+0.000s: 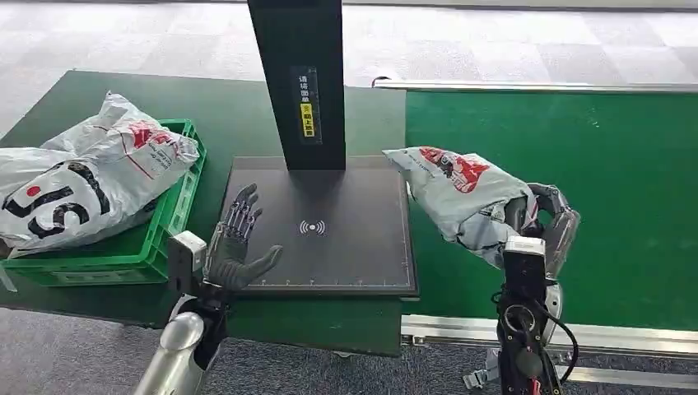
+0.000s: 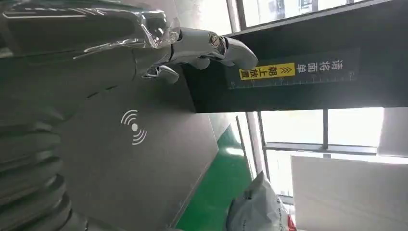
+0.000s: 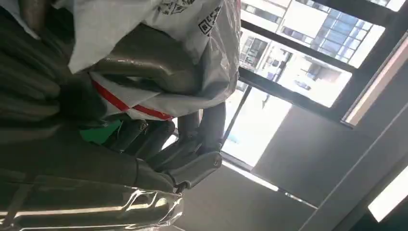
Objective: Moved the parcel from conveyor to table for the left to box.
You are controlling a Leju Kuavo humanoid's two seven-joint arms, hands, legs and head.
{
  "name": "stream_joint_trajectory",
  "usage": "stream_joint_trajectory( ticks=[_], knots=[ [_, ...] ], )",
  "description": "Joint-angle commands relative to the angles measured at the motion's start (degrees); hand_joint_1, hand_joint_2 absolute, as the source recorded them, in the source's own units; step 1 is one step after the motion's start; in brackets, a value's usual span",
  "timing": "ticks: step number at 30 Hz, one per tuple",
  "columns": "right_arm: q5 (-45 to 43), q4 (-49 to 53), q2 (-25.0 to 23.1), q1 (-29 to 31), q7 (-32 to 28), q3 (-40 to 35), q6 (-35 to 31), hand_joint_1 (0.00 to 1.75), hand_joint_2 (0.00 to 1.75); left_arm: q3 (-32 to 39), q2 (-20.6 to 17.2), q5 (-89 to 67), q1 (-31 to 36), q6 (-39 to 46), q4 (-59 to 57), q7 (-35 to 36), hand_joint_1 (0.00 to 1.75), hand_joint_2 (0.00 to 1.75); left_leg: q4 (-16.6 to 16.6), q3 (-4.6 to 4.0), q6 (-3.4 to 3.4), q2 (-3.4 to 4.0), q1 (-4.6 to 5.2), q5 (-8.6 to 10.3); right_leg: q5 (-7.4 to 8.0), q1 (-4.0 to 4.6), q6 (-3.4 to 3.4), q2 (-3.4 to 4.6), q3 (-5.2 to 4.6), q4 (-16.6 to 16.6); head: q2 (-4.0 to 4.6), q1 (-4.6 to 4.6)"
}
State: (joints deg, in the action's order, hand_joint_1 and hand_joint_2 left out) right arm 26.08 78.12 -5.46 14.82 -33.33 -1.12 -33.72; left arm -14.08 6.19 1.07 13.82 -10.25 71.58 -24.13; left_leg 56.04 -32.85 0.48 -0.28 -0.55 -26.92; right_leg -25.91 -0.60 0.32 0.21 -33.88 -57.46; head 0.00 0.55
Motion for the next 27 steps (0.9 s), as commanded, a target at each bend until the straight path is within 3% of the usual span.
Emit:
stream_joint_trajectory(
  ticks=[1, 3, 6, 8, 11, 27],
  knots=[
    [12.8, -26.8, 0.5, 19.0, 3.8, -16.8, 1.0, 1.75, 1.75, -0.9, -2.4, 2.9, 4.4, -0.7, -2.0, -0.5, 0.00, 1.75, 0.0, 0.12, 0.00, 0.66, -0.01, -0.04, 0.17, 0.02, -0.04, 0.59, -0.07, 0.0, 0.00, 0.00],
    [17.2, -32.9, -0.8, 23.2, 5.7, -20.8, -1.6, 1.75, 1.75, -1.3, -2.4, 3.0, 4.9, -0.6, -1.8, -0.2, 0.00, 1.75, 0.0, 0.10, 0.01, 0.70, -0.02, -0.01, 0.19, 0.04, -0.11, 0.52, -0.10, 0.0, 0.00, 0.00],
    [17.0, -39.9, -3.0, 26.3, 5.5, -23.0, -0.8, 1.75, 1.75, -1.5, -2.0, 3.9, 5.5, -0.8, -2.8, 0.0, 0.00, 1.75, 0.0, 0.14, 0.04, 0.56, 0.00, 0.08, 0.16, 0.02, -0.13, 0.40, -0.06, -0.1, 0.00, 0.00],
    [16.6, -46.7, -5.0, 27.4, 6.2, -25.5, 5.6, 1.75, 1.75, -2.3, -1.9, 4.1, 6.6, -1.4, -4.1, -0.4, 0.00, 1.75, 0.0, 0.20, 0.04, 0.52, -0.02, 0.09, 0.15, 0.05, -0.14, 0.37, 0.01, 0.0, 0.00, 0.02],
    [20.9, -53.3, -7.8, 25.0, 9.0, -30.7, 7.3, 1.75, 1.75, -3.1, -1.4, 4.1, 8.7, -1.7, -5.5, -0.1, 0.00, 1.75, -0.1, 0.31, 0.04, 0.43, -0.08, 0.09, 0.12, 0.12, -0.14, 0.27, 0.17, 0.1, 0.00, -0.02],
    [20.7, -52.7, -7.1, 22.0, 9.9, -34.1, 13.6, 1.75, 1.75, -4.2, 0.3, 4.3, 10.8, -2.8, -8.8, 0.6, 0.00, 1.75, 0.0, 0.20, 0.04, 0.17, -0.04, 0.13, 0.09, 0.07, -0.14, 0.02, 0.08, 0.0, 0.00, 0.00]
  ],
)
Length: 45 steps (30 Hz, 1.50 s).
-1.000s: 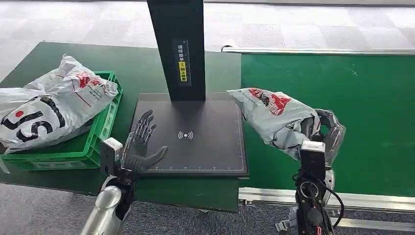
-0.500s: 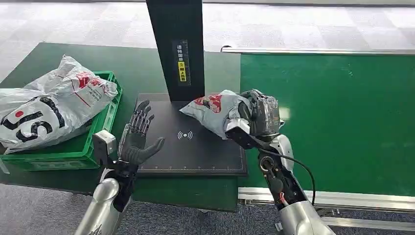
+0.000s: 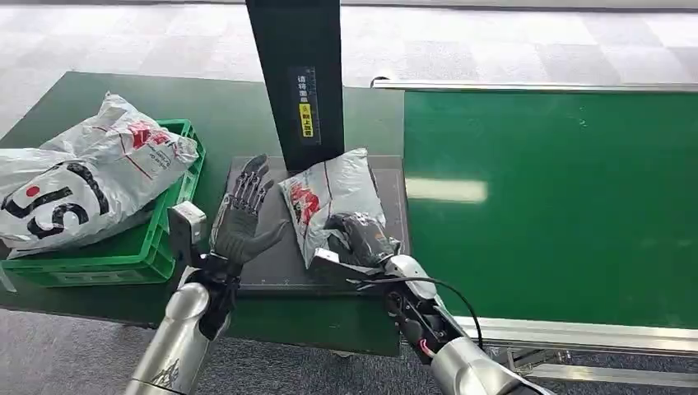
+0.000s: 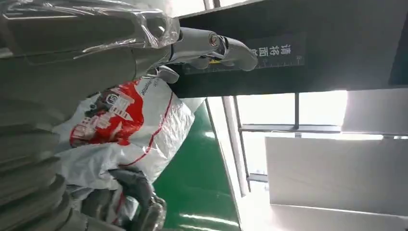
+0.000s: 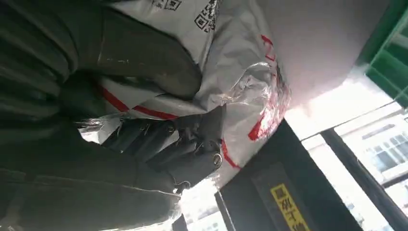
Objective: Moved the parcel from conveyor to table for the left to box.
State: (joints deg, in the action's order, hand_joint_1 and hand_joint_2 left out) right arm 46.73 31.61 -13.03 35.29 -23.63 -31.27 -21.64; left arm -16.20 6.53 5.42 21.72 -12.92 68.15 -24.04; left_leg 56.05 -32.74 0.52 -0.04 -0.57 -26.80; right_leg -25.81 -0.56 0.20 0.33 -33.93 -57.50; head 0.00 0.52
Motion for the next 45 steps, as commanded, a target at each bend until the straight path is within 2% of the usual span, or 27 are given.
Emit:
stream_joint_trajectory(
  ticks=[1, 7, 11, 13, 14, 15, 16, 20, 21, 24, 34, 38, 45],
  knots=[
    [0.1, -6.2, 0.5, 1.5, 0.2, -3.9, 1.5, 1.75, 1.75, -2.1, 0.0, 0.0, 2.9, -0.2, -5.4, 0.5, 0.00, 1.75, 0.0, 0.08, 0.00, -0.06, 0.00, 0.01, -0.02, 0.01, -0.01, -0.08, 0.10, 0.0, 0.00, 0.02],
    [0.1, -6.2, 0.5, 1.5, 0.2, -3.9, 1.5, 1.75, 1.75, -2.1, 0.0, 0.0, 2.9, -0.2, -5.4, 0.5, 0.00, 1.75, 0.0, 0.06, -0.01, -0.05, 0.00, 0.01, -0.01, 0.01, 0.00, -0.07, 0.07, 0.0, 0.02, 0.02],
    [-0.7, -6.4, 0.3, 1.2, 0.5, -5.7, 10.9, 1.75, 1.75, -2.1, 0.2, -0.3, 3.5, -0.8, -6.4, 0.5, 0.00, 1.75, 0.0, 0.10, -0.02, -0.06, -0.03, 0.01, 0.00, 0.04, -0.01, -0.10, 0.14, 0.1, 0.00, 0.02],
    [-9.1, -4.0, -0.1, -0.4, -4.6, -0.2, 15.9, 1.75, 1.75, -1.8, 0.2, -0.4, 3.0, -0.4, -5.9, 0.7, 0.00, 1.75, -0.1, 0.14, -0.01, -0.10, -0.04, 0.02, 0.00, 0.06, -0.02, -0.14, 0.20, 0.1, 0.02, 0.00],
    [-13.2, -2.7, 0.0, -0.9, -6.4, 2.2, 19.1, 0.38, 1.75, -1.7, 0.1, -0.5, 2.7, -0.3, -5.5, 0.8, 0.00, 1.75, -0.1, 0.16, 0.00, -0.10, -0.04, 0.02, -0.01, 0.05, -0.02, -0.14, 0.21, 0.1, 0.00, 0.02],
    [-20.3, -0.9, 0.3, -1.5, -7.5, 5.9, 25.1, 0.00, 1.75, -1.6, 0.1, -0.6, 2.5, -0.2, -5.3, 0.8, 0.00, 1.75, -0.1, 0.15, 0.00, -0.08, -0.01, 0.01, -0.02, 0.03, -0.02, -0.11, 0.17, 0.1, 0.02, 0.02],
    [-25.3, 1.5, 1.2, -2.1, -7.7, 8.1, 28.5, 0.00, 1.75, -1.6, 0.0, -0.6, 2.3, -0.2, -5.3, 0.7, 0.00, 1.75, -0.1, 0.19, 0.00, -0.14, -0.04, 0.03, -0.02, 0.05, -0.03, -0.18, 0.24, 0.1, 0.02, 0.02],
    [-35.0, 10.7, 4.7, -5.7, -7.1, 10.5, 32.5, 0.00, 1.75, -0.9, -0.5, -0.7, 1.0, 0.1, -4.8, 0.1, 0.00, 1.75, -0.1, 0.16, -0.03, -0.18, -0.01, 0.03, -0.03, 0.03, 0.00, -0.20, 0.20, 0.1, 0.00, 0.02],
    [-33.9, 13.2, 6.2, -6.5, -6.0, 8.7, 31.2, 0.00, 0.00, -0.8, -0.9, -0.8, 0.1, 0.2, -4.6, 0.0, 0.00, 1.75, -0.1, 0.16, -0.03, -0.15, -0.01, 0.02, -0.02, 0.02, 0.01, -0.17, 0.20, 0.1, 0.02, 0.02],
    [-33.9, 18.1, 7.8, -8.1, -6.6, 7.4, 29.8, 0.00, 0.00, -0.4, -1.8, -1.1, -1.6, 0.5, -4.3, -0.6, 0.00, 1.75, -0.1, 0.16, -0.04, -0.09, 0.01, 0.00, -0.02, 0.00, 0.02, -0.11, 0.21, 0.1, 0.00, 0.02],
    [-35.0, 19.0, 7.6, -8.4, -6.7, 7.6, 29.2, 0.00, 0.00, 0.1, -2.1, -1.0, -2.3, 0.6, -3.0, -0.7, 0.00, 1.75, -0.1, 0.11, -0.02, -0.04, -0.01, -0.02, 0.00, 0.02, -0.02, -0.07, 0.15, 0.1, 0.00, 0.02],
    [-38.4, 25.5, 9.0, -11.7, -9.4, 8.7, 28.7, 0.00, 0.00, 1.1, -3.0, -0.8, -4.6, 0.8, -0.9, -0.5, 0.00, 1.75, -0.1, 0.11, -0.03, 0.00, 0.00, -0.04, -0.02, 0.00, 0.00, -0.03, 0.14, 0.1, 0.00, 0.02],
    [-39.7, 32.7, 10.0, -19.4, -10.0, 12.4, 23.6, 0.00, 0.00, 2.5, -3.6, -2.3, -7.8, 1.9, 2.1, -0.6, 0.00, 1.75, -0.1, 0.12, -0.01, -0.07, 0.00, -0.06, -0.07, 0.01, 0.02, -0.10, 0.17, 0.1, 0.00, 0.00]
  ],
)
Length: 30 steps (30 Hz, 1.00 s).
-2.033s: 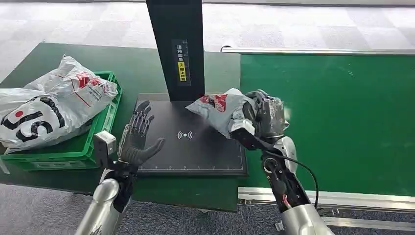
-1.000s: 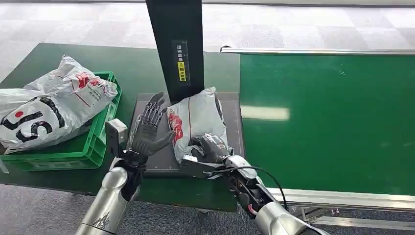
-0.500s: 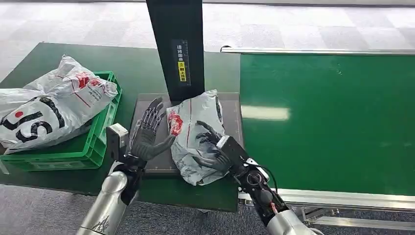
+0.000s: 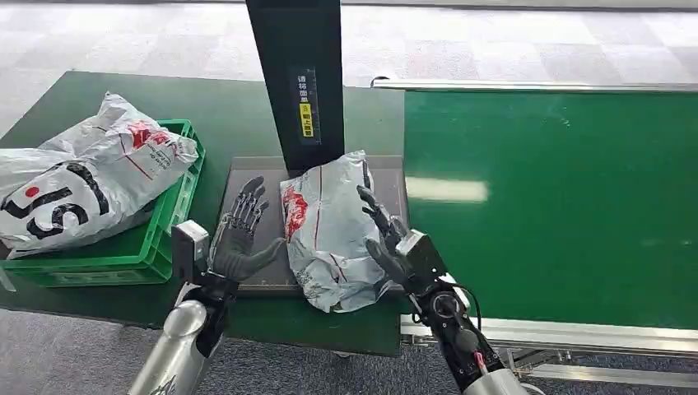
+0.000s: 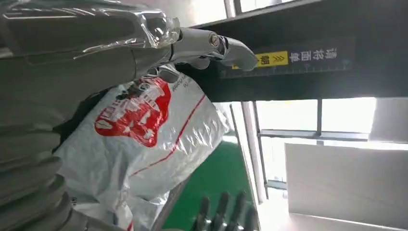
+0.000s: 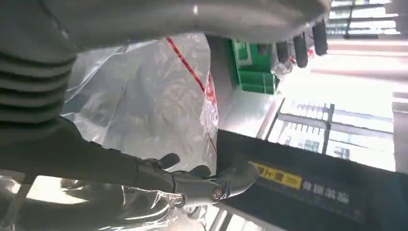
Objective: Moved the parcel from conveyor to table for the left to box.
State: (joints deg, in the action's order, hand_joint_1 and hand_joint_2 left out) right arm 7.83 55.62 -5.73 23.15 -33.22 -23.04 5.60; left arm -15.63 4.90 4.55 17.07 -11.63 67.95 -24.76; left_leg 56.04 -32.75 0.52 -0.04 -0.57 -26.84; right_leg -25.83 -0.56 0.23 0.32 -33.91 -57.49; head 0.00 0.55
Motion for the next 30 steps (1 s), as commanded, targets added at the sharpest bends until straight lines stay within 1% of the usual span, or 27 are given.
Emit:
stream_joint_trajectory(
  ticks=[1, 4, 7, 9, 11, 14, 16, 19, 21, 22, 23, 25, 26, 30],
  knots=[
    [-0.5, 9.0, 2.7, -7.9, -0.5, 4.4, -4.0, 0.00, 0.00, 1.9, -2.0, -2.1, -3.6, 0.7, 2.8, 0.4, 0.00, 1.75, -0.1, 0.08, -0.01, -0.07, -0.01, -0.02, -0.03, 0.02, -0.01, -0.09, 0.13, 0.1, 0.00, -0.02],
    [0.6, 10.2, 2.8, -9.4, -0.9, 6.0, -7.3, 0.00, 0.00, 1.0, -2.1, -5.4, -4.5, 1.2, 2.6, 2.2, 0.00, 1.75, -0.1, 0.15, -0.01, -0.08, -0.02, -0.03, -0.03, 0.03, -0.02, -0.11, 0.20, 0.1, 0.00, 0.00],
    [-0.8, 13.8, 3.0, -11.1, -1.0, 8.7, -7.9, 0.00, 0.00, -0.4, -2.3, -11.0, -4.3, 4.1, 0.3, 2.2, 0.00, 1.75, -0.1, 0.13, -0.01, -0.12, -0.01, -0.02, -0.04, 0.01, -0.01, -0.15, 0.18, 0.1, 0.00, 0.02],
    [-4.0, 16.7, 3.4, -12.5, 0.4, 10.7, -5.2, 0.00, 0.00, -0.9, -1.9, -13.1, -3.0, 5.5, -2.7, 2.4, 0.00, 1.75, -0.1, 0.05, -0.02, -0.13, 0.01, -0.01, -0.04, 0.00, 0.00, -0.15, 0.10, 0.1, 0.00, 0.00],
    [-5.6, 17.8, 3.3, -13.9, 0.3, 13.4, -5.0, 0.00, 0.00, -0.2, -1.2, -12.4, -2.1, 5.1, -5.6, 1.7, 0.00, 1.75, -0.1, 0.07, -0.03, -0.24, 0.01, 0.00, -0.06, 0.00, 0.00, -0.26, 0.16, 0.1, 0.00, 0.00],
    [-6.0, 17.8, 3.5, -14.0, 0.2, 13.9, -4.7, 0.00, 0.00, -0.1, -1.1, -12.4, -1.8, 5.0, -6.2, 1.6, 0.00, 1.75, -0.1, 0.14, -0.03, -0.23, 0.01, 0.00, -0.06, -0.01, 0.00, -0.26, 0.22, 0.1, 0.00, 0.00],
    [-5.8, 17.3, 3.3, -13.6, -0.1, 14.6, -5.3, 0.00, 0.00, -0.2, -0.7, -12.3, -1.2, 4.8, -7.4, 1.2, 0.00, 1.75, 0.0, 0.04, -0.01, -0.13, 0.01, 0.00, -0.03, -0.01, 0.00, -0.14, 0.07, 0.1, 0.00, 0.00],
    [-8.0, 19.0, 2.6, -13.4, -1.0, 17.1, -4.6, 0.00, 0.00, -2.3, 0.9, -14.1, 1.8, 5.9, -10.4, 0.3, 0.00, 1.75, 0.0, 0.00, -0.01, -0.17, 0.03, 0.01, -0.04, -0.03, 0.00, -0.19, 0.03, 0.0, 0.00, 0.00],
    [-7.0, 19.5, 1.9, -13.8, 0.4, 17.5, -4.1, 0.00, 0.00, -6.1, 1.6, -21.5, 5.6, 12.0, -12.8, -0.8, 0.00, 1.75, 0.0, -0.04, -0.01, -0.29, 0.01, 0.04, -0.04, -0.01, 0.00, -0.31, 0.02, 0.0, 0.00, 0.02],
    [-6.8, 19.4, 1.5, -14.0, 0.6, 17.6, -4.0, 0.00, 0.00, -6.8, 2.4, -22.3, 7.5, 12.2, -14.1, -0.6, 0.00, 1.75, 0.0, -0.08, -0.01, -0.35, 0.00, 0.04, -0.05, 0.00, 0.00, -0.36, 0.02, 0.0, 0.00, 0.00],
    [-6.6, 18.9, 1.2, -14.0, 0.8, 17.6, -3.7, 0.00, 0.00, -8.0, 3.3, -25.0, 10.2, 14.2, -15.5, -0.3, 0.00, 1.75, 0.0, -0.06, -0.02, -0.47, -0.03, 0.06, -0.06, 0.03, 0.00, -0.49, 0.09, 0.0, 0.00, 0.00],
    [-6.5, 18.2, 1.0, -13.7, 0.7, 17.4, -3.6, 0.00, 0.00, -9.2, 4.6, -27.8, 13.7, 15.2, -17.3, 0.4, 0.00, 1.75, 0.1, -0.10, -0.02, -0.40, -0.04, 0.04, -0.03, 0.03, 0.00, -0.35, 0.01, 0.0, 0.02, 0.00],
    [-6.5, 18.0, 1.0, -13.7, 0.7, 17.3, -3.6, 0.00, 0.00, -9.4, 4.9, -27.9, 14.3, 15.2, -17.5, 0.8, 0.00, 1.75, 0.1, -0.12, -0.03, -0.51, -0.03, 0.06, -0.03, 0.04, 0.00, -0.46, 0.05, 0.0, 0.00, 0.02],
    [-6.5, 18.0, 1.0, -13.6, 0.7, 17.4, -3.6, 0.00, 0.00, -9.3, 4.6, -27.9, 13.9, 15.2, -17.6, 0.7, 0.00, 1.75, 0.0, 0.06, -0.03, -0.26, -0.01, 0.01, 0.00, 0.01, -0.01, -0.20, 0.16, 0.1, 0.02, 0.00]
  ],
)
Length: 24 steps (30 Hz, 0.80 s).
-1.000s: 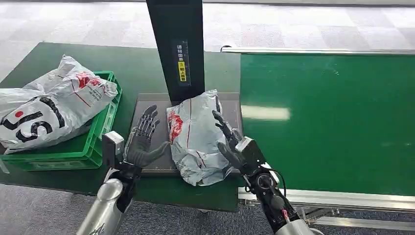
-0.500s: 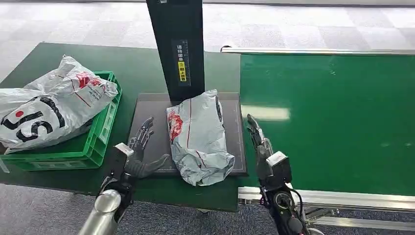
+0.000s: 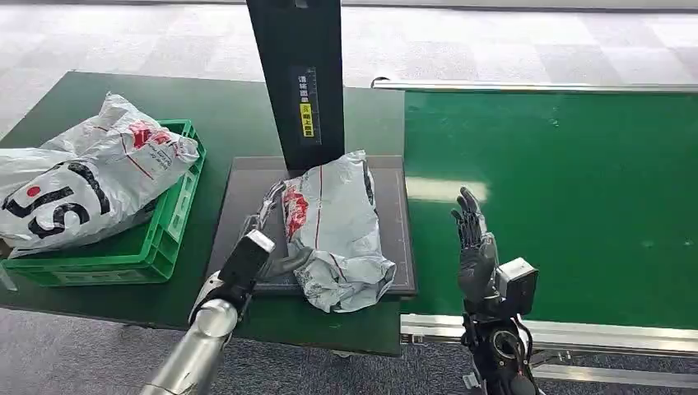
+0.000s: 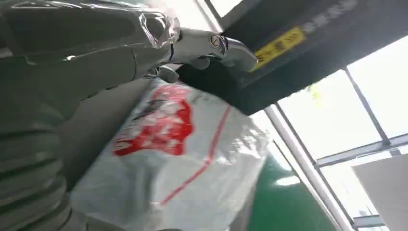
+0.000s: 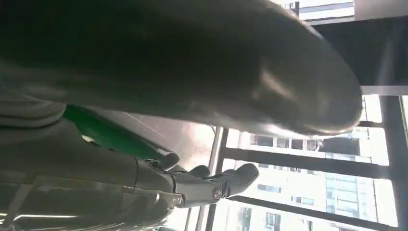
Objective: Moved the parcel from conveyor to table for the left to box.
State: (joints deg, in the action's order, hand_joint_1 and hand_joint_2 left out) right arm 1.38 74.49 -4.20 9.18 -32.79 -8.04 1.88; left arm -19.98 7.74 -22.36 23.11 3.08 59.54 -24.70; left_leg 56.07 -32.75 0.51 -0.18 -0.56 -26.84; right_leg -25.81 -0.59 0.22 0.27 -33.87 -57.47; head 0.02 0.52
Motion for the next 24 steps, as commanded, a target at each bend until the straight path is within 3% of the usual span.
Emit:
stream_joint_trajectory(
  ticks=[1, 18, 19, 21, 24],
  knots=[
    [0.0, -0.8, -0.5, 0.4, 0.3, 2.4, 0.1, 0.00, 0.00, -5.0, 1.7, -1.0, 7.7, 0.5, -9.0, 0.6, 0.00, 1.75, 0.0, 0.05, -0.01, -0.04, 0.01, 0.00, -0.01, 0.00, -0.01, -0.07, 0.07, 0.0, -0.02, 0.02],
    [0.0, -0.8, -0.5, 0.4, 0.3, 2.4, 0.1, 0.00, 0.00, -4.9, 1.6, -1.0, 7.6, 0.5, -9.0, 0.6, 0.00, 1.75, 0.0, 0.06, 0.00, -0.01, -0.01, -0.02, -0.03, 0.02, -0.02, -0.05, 0.06, 0.0, -0.02, 0.02],
    [0.1, -0.7, -0.5, 0.3, 0.3, 2.3, 0.4, 0.00, 0.00, -6.6, 1.2, -4.9, 8.1, 3.8, -8.8, 0.2, 0.00, 1.75, 0.0, 0.02, 0.00, 0.00, -0.01, -0.01, -0.02, 0.02, -0.02, -0.04, 0.01, 0.0, -0.02, 0.02],
    [0.4, -0.8, -0.6, 0.2, 0.4, 2.3, 0.6, 0.00, 0.00, -8.9, 2.0, -10.0, 10.2, 6.0, -10.6, 1.7, 0.00, 1.75, 0.0, 0.01, 0.00, -0.08, -0.02, -0.01, -0.04, 0.04, -0.02, -0.13, 0.03, 0.0, -0.02, 0.02],
    [0.7, -0.8, -0.7, 0.2, 0.7, 2.8, 0.8, 0.00, 0.00, -14.5, 2.9, -23.9, 16.6, 10.4, -19.9, 13.4, 0.00, 1.75, 0.0, -0.05, 0.00, -0.23, -0.04, 0.02, -0.05, 0.05, -0.01, -0.27, 0.01, 0.0, -0.02, 0.02]
  ],
)
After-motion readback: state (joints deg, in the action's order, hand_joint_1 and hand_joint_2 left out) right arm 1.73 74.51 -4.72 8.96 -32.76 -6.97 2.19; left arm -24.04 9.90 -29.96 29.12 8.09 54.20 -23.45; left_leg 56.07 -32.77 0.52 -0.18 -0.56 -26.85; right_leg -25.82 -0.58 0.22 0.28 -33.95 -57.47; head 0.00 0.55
